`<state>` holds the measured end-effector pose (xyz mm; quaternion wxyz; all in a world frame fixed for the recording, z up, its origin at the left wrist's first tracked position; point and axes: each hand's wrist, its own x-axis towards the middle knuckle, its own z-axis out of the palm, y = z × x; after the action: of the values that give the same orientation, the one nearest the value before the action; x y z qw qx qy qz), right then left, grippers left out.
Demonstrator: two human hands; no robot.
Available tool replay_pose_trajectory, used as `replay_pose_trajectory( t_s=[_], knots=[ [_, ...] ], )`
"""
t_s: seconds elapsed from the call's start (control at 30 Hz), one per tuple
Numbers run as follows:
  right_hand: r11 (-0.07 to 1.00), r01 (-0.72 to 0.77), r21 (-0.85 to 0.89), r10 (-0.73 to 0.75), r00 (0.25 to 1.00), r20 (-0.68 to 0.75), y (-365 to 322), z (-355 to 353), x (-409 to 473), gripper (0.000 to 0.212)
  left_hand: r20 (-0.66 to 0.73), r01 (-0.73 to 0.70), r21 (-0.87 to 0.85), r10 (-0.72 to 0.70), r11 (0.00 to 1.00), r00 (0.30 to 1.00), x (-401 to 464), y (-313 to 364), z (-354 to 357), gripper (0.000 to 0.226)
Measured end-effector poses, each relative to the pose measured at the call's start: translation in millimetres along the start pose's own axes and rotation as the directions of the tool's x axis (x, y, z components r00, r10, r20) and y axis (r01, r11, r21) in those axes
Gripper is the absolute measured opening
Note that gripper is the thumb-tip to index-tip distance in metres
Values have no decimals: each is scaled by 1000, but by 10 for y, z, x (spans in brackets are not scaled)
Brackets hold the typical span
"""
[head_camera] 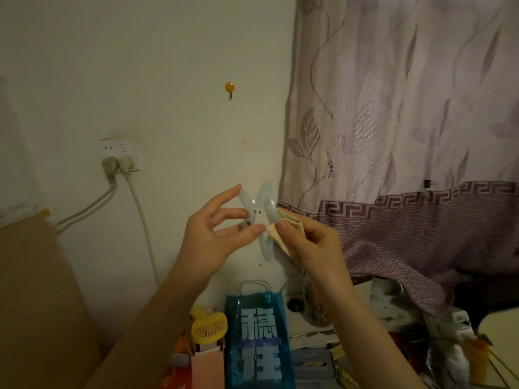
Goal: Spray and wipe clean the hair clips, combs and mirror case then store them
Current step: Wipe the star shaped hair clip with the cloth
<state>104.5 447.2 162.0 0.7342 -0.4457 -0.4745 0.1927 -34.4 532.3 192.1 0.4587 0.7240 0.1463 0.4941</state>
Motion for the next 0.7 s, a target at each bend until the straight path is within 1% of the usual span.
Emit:
replay_pose_trajectory(
  t_s=[0.17, 0.3, 0.37, 0.43, 0.53, 0.7],
  knots=[
    [999, 37, 4, -37, 999, 28, -22, 52, 92, 24, -57, -47, 19, 48, 999, 997, 105, 125, -112, 69],
    [998, 66, -23, -65, 996, 56, -70, 37, 132, 28, -50, -46, 54, 48, 997, 998, 114, 171, -179, 76],
    [998, 70, -7, -70, 997, 28, -117, 1, 155, 25, -7, -19, 56, 19, 998, 1000, 96, 171, -190, 78],
    [996, 86, 30, -86, 996, -2, -157, -48, 190, 21, 80, -4, 61, -1, 998, 997, 63, 166, -172, 75],
    [992, 113, 48, -113, 994, -1, -208, -94, 235, 23, 198, 10, 71, -24, 997, 980, 23, 166, -125, 72],
    [994, 89, 56, -92, 994, 53, -228, -136, 258, 31, 256, 46, 78, -65, 996, 965, 22, 178, -119, 75]
  ],
)
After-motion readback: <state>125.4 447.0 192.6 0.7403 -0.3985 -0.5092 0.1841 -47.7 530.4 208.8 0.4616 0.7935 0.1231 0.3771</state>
